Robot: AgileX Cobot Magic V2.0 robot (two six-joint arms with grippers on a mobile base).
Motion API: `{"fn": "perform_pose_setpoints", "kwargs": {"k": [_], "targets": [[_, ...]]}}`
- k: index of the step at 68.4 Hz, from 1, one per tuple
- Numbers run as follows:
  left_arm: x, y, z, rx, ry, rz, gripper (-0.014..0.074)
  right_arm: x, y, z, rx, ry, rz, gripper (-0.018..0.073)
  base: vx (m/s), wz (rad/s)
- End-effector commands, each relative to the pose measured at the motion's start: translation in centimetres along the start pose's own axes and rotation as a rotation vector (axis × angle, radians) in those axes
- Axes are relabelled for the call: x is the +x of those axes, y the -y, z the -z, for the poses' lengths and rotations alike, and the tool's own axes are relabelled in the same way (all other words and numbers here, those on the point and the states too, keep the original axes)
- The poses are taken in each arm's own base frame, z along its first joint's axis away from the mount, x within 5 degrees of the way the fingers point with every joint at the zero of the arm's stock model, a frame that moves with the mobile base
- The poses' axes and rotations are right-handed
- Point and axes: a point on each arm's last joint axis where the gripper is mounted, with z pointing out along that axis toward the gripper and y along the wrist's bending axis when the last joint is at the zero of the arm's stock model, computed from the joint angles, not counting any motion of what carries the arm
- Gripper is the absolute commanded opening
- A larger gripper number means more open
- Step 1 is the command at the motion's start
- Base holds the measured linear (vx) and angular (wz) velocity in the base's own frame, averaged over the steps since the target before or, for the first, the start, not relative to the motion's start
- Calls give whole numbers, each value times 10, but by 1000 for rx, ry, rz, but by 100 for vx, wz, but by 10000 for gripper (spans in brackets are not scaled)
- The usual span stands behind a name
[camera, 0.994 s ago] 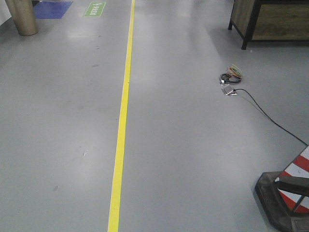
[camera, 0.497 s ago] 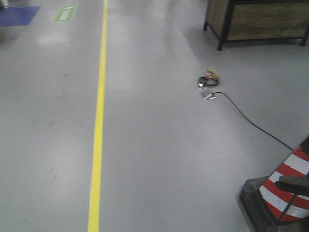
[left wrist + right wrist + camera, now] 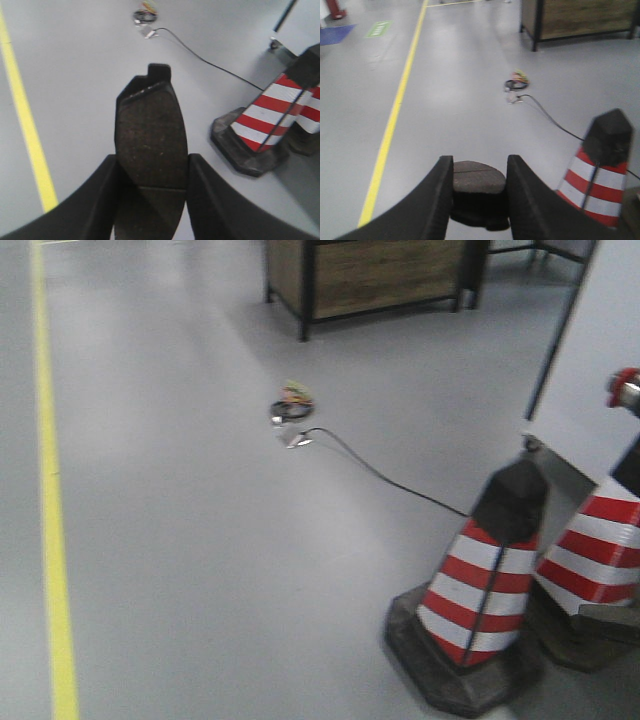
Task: Move and align brake pads A on conveyor
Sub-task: 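Turn toward the dark grey conveyor belt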
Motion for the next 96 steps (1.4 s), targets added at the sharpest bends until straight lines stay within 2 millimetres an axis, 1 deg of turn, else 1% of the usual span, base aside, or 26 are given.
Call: {"fn": "perform_pose_setpoints", "kwargs": {"k": [1, 96], "targets": [[-14, 3, 4, 31, 98, -1, -6, -16, -1, 3, -6, 116, 10, -4, 17, -71], [-14, 3, 4, 31, 98, -1, -6, -16, -1, 3, -7, 116, 9, -4, 16, -69]]}}
